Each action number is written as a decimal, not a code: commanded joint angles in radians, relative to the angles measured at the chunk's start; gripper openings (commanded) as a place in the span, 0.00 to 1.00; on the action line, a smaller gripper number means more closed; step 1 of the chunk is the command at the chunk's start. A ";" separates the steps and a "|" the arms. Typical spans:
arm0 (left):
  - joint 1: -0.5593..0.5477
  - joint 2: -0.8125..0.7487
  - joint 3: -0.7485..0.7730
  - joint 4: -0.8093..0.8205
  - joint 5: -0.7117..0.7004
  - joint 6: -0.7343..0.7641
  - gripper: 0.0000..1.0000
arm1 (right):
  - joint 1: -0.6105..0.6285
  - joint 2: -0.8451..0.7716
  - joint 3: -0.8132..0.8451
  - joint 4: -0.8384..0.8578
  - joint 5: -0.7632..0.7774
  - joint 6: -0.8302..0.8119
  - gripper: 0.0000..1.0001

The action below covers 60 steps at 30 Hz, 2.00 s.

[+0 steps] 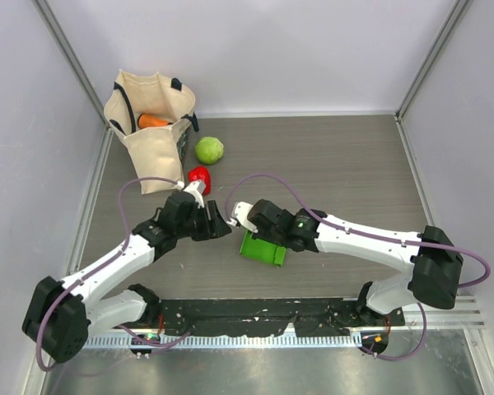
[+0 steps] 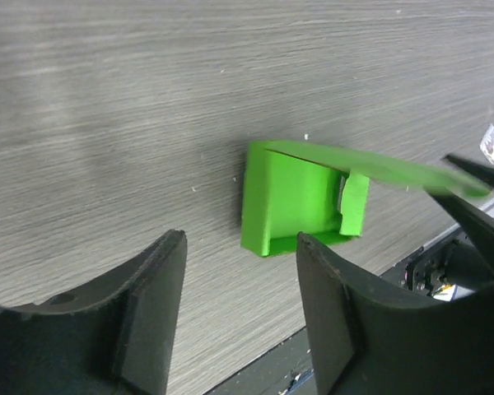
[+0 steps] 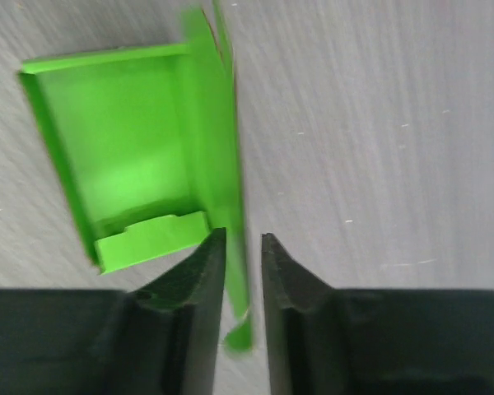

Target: Fold the paper box

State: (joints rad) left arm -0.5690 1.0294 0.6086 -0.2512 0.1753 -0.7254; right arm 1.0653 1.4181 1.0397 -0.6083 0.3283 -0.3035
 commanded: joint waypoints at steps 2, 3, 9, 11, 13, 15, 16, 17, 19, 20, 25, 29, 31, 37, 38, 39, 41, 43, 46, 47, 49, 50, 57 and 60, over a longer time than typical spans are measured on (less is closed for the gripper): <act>0.004 0.075 -0.029 0.204 -0.025 -0.086 0.57 | -0.007 0.019 0.042 0.100 0.169 -0.091 0.44; 0.004 0.083 -0.026 0.207 -0.023 -0.074 0.57 | -0.007 0.021 0.052 0.099 0.181 -0.062 0.48; 0.000 -0.005 -0.059 0.243 -0.017 -0.002 0.62 | -0.007 -0.082 0.048 0.128 0.221 0.145 0.62; -0.003 -0.043 -0.067 0.247 0.004 0.036 0.67 | -0.007 -0.181 0.019 0.124 0.222 0.222 0.63; -0.009 -0.048 -0.066 0.288 0.024 0.079 0.68 | -0.007 -0.252 -0.019 0.108 0.210 0.372 0.66; -0.032 -0.014 -0.050 0.315 0.027 0.140 0.67 | -0.007 -0.373 -0.056 0.028 0.248 0.660 0.68; -0.043 0.015 -0.043 0.334 0.024 0.155 0.67 | -0.007 -0.414 -0.063 -0.003 0.249 0.732 0.68; -0.054 0.027 -0.041 0.345 0.017 0.170 0.65 | -0.007 -0.436 -0.084 -0.058 0.235 0.795 0.68; -0.100 0.055 -0.030 0.374 -0.015 0.205 0.64 | -0.007 -0.467 -0.113 -0.102 0.163 0.964 0.71; -0.121 0.078 -0.027 0.378 -0.045 0.216 0.62 | -0.008 -0.499 -0.151 -0.128 0.137 1.015 0.71; -0.249 0.089 -0.061 0.395 -0.246 0.146 0.53 | 0.004 -0.596 -0.331 -0.076 0.041 1.262 0.64; -0.299 0.055 -0.131 0.411 -0.316 0.069 0.54 | 0.073 -0.541 -0.406 -0.001 0.131 1.349 0.62; -0.315 0.047 -0.141 0.364 -0.361 0.066 0.53 | 0.103 -0.466 -0.409 0.008 0.211 1.376 0.60; -0.318 0.040 -0.156 0.339 -0.379 0.069 0.42 | 0.156 -0.268 -0.402 0.162 0.402 1.402 0.44; -0.318 0.041 -0.156 0.339 -0.379 0.063 0.41 | 0.156 -0.243 -0.391 0.177 0.426 1.417 0.41; -0.318 0.046 -0.155 0.337 -0.376 0.058 0.40 | 0.157 -0.205 -0.386 0.185 0.434 1.417 0.41; -0.319 0.064 -0.152 0.337 -0.373 0.053 0.39 | 0.160 -0.176 -0.376 0.199 0.462 1.432 0.41; -0.330 0.084 -0.147 0.336 -0.385 0.046 0.41 | 0.162 -0.151 -0.388 0.217 0.472 1.442 0.41; -0.353 0.115 -0.133 0.322 -0.422 0.043 0.41 | 0.162 -0.131 -0.408 0.258 0.480 1.437 0.39; -0.359 0.121 -0.130 0.319 -0.430 0.043 0.41 | 0.162 -0.127 -0.409 0.268 0.482 1.436 0.39; -0.379 0.144 -0.116 0.308 -0.456 0.040 0.40 | 0.162 -0.116 -0.417 0.281 0.500 1.431 0.37; -0.385 0.152 -0.110 0.308 -0.462 0.041 0.38 | 0.163 -0.113 -0.418 0.286 0.506 1.426 0.37; -0.425 0.202 -0.084 0.306 -0.513 0.020 0.33 | 0.162 -0.056 -0.399 0.282 0.518 1.406 0.28; -0.428 0.198 -0.086 0.306 -0.511 0.014 0.33 | 0.162 -0.030 -0.391 0.256 0.519 1.413 0.30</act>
State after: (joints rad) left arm -0.9897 1.2297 0.4885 0.0399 -0.2890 -0.6945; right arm 1.2221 1.3621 0.6220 -0.3447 0.7845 1.0927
